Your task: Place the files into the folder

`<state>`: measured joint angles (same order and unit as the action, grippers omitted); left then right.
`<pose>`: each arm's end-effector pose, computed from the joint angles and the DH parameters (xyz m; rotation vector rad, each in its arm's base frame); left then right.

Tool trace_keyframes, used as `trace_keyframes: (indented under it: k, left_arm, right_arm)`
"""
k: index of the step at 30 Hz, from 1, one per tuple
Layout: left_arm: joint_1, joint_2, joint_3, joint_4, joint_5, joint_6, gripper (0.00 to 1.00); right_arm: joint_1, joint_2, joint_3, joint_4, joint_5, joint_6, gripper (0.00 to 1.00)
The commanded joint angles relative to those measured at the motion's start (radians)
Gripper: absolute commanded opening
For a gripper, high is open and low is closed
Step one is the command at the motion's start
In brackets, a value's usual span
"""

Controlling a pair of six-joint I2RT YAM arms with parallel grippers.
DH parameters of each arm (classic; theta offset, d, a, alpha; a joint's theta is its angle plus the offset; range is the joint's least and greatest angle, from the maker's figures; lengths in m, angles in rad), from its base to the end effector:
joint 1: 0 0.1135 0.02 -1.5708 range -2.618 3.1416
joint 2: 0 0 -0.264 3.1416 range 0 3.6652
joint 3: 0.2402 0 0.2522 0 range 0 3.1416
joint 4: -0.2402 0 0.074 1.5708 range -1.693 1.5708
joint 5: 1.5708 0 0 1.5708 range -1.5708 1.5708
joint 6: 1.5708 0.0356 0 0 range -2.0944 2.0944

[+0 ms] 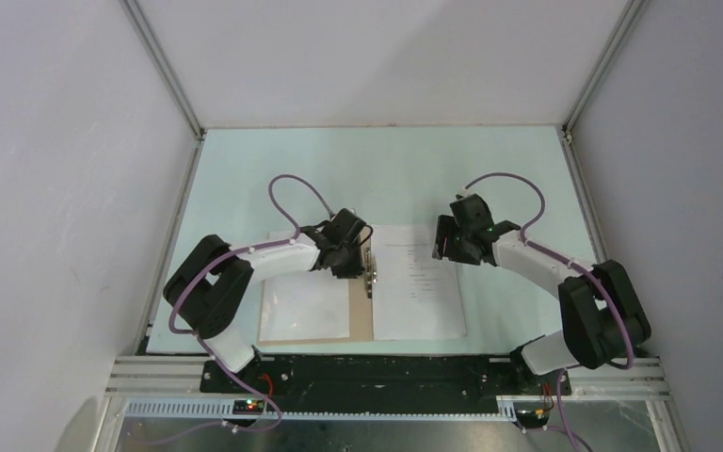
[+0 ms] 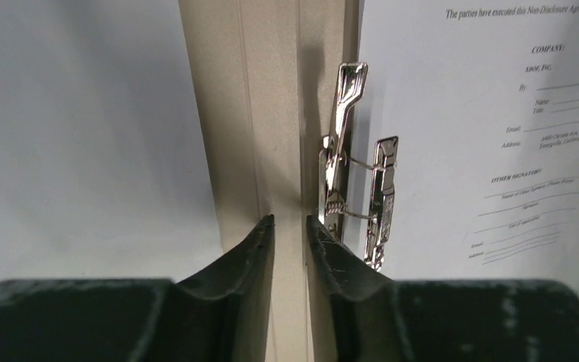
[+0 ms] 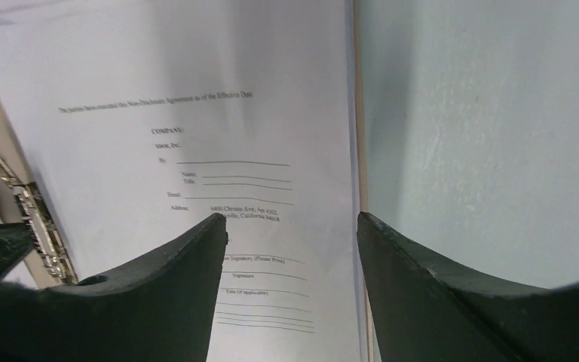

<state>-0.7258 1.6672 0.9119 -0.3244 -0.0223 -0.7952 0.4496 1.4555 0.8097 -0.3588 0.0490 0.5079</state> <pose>0.2373 -0.2095 0.1554 -0.1025 2.7336 -0.4504 0.2531 0.1202 0.1838 0.0944 2.6002 0.2921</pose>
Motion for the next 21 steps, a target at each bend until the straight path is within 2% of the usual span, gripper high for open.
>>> trace_keyframes:
  k: [1, 3, 5, 10, 15, 21]
  left_arm:
    - [0.001, -0.075, 0.029, -0.079, -0.041, 0.059, 0.30]
    - [-0.009, -0.124, 0.022, -0.108, -0.062, 0.073, 0.31]
    - [-0.035, -0.175, 0.004, -0.130, -0.068, 0.079, 0.31]
    - [-0.184, -0.248, -0.026, -0.158, -0.079, 0.030, 0.21]
    - [-0.315, -0.195, -0.005, -0.154, -0.062, -0.035, 0.03]
    - [-0.390, -0.125, 0.035, -0.129, -0.015, -0.055, 0.00]
  right_arm:
    - [-0.018, -0.020, 0.069, 0.052, -0.011, -0.022, 0.68]
    - [-0.021, 0.025, 0.101, 0.119, -0.051, -0.029, 0.63]
    - [-0.023, 0.091, 0.152, 0.176, -0.093, -0.026, 0.54]
    - [-0.019, 0.270, 0.285, 0.273, -0.133, -0.017, 0.35]
    - [-0.003, 0.424, 0.401, 0.302, -0.146, -0.018, 0.29]
    - [0.020, 0.512, 0.453, 0.298, -0.134, -0.023, 0.28]
